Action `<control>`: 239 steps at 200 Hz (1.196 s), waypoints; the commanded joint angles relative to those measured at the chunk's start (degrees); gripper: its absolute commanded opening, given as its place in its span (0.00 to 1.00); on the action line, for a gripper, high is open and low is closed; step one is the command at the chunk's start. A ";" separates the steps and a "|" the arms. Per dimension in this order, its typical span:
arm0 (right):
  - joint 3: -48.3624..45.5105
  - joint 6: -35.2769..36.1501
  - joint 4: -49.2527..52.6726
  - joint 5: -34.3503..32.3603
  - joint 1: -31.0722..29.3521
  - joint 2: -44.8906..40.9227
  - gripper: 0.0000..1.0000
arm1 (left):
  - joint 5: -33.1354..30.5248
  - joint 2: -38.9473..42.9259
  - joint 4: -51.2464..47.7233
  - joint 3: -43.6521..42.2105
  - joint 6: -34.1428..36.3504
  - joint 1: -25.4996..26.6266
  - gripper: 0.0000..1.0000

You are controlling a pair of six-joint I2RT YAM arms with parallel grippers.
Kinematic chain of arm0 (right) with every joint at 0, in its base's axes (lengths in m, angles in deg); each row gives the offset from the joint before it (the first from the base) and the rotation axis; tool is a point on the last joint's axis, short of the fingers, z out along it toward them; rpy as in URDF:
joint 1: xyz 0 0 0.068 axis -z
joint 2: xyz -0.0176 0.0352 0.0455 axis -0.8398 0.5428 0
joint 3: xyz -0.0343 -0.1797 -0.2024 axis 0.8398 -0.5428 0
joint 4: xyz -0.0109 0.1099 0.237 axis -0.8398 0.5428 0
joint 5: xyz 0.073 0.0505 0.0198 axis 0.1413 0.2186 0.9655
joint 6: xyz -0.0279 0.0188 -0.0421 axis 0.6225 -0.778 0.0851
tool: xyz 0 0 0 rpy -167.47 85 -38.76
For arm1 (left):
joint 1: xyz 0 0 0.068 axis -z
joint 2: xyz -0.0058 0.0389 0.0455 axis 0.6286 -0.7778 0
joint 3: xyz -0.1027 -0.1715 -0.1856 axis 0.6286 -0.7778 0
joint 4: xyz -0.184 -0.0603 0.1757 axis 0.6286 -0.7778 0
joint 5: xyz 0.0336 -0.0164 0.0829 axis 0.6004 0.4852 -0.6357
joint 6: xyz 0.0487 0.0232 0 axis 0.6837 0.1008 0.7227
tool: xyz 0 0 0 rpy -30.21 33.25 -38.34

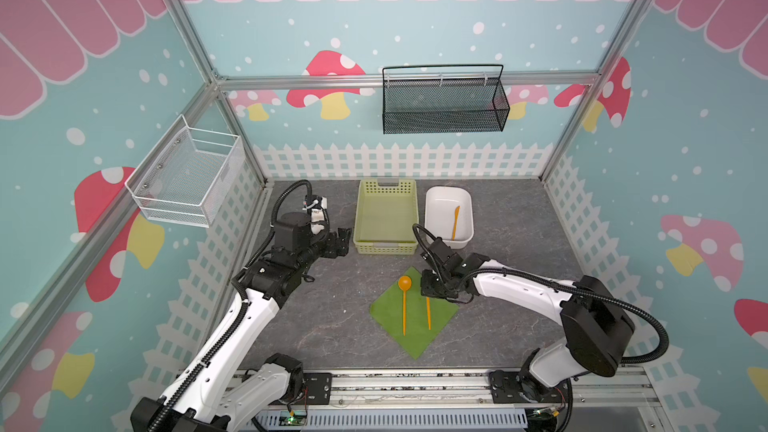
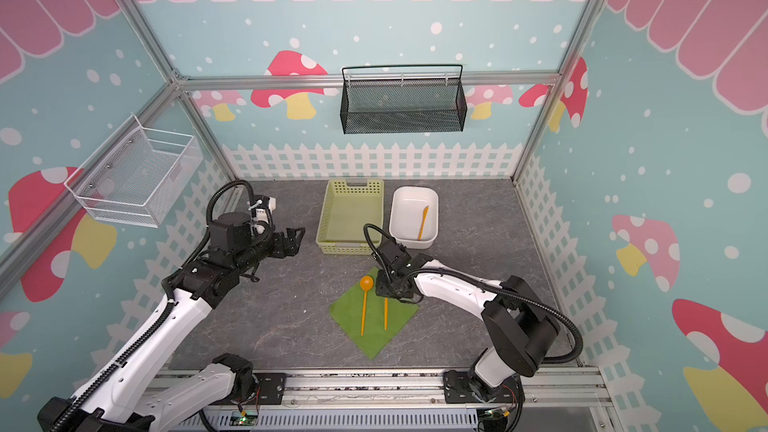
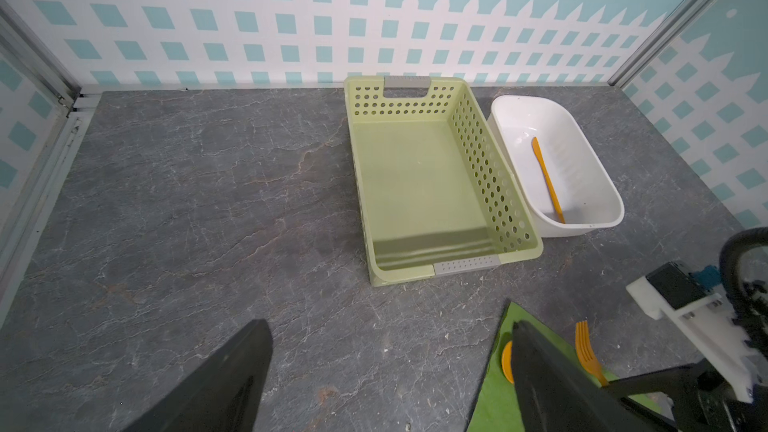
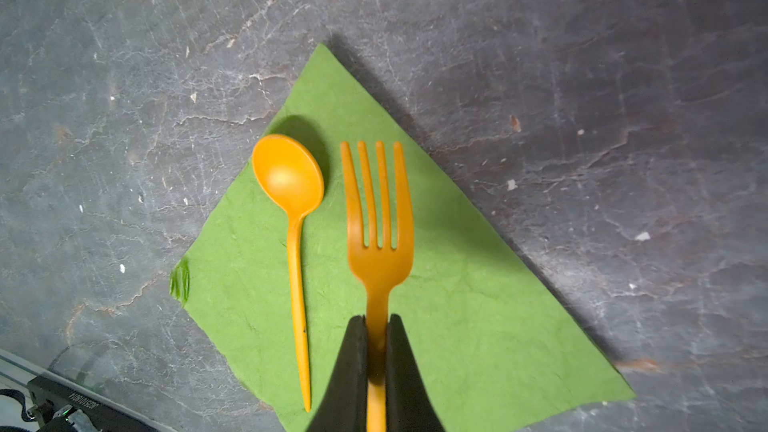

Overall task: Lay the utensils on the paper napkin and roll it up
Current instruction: 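Carry the fork over the napkin beside the spoon with the right gripper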

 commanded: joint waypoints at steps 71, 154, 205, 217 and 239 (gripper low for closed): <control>2.80 -0.61 -1.44 1.15 -0.78 5.32 0.09 | -0.90 1.40 -0.63 -0.95 0.16 -0.67 0.92; 3.43 -0.36 -2.47 2.40 -1.13 7.84 0.08 | -0.51 2.22 -0.57 -1.33 0.12 -1.08 0.93; 3.86 -0.12 -2.71 3.10 -1.31 9.03 0.08 | -0.79 2.22 -0.91 -1.09 -0.73 -2.07 0.94; 4.02 -0.11 -2.73 3.23 -1.41 9.24 0.09 | -0.62 2.17 -0.85 -1.09 -0.83 -2.25 0.94; 4.21 -0.12 -2.78 3.28 -1.48 9.60 0.08 | -0.54 2.06 -0.92 -1.13 -0.96 -2.51 0.94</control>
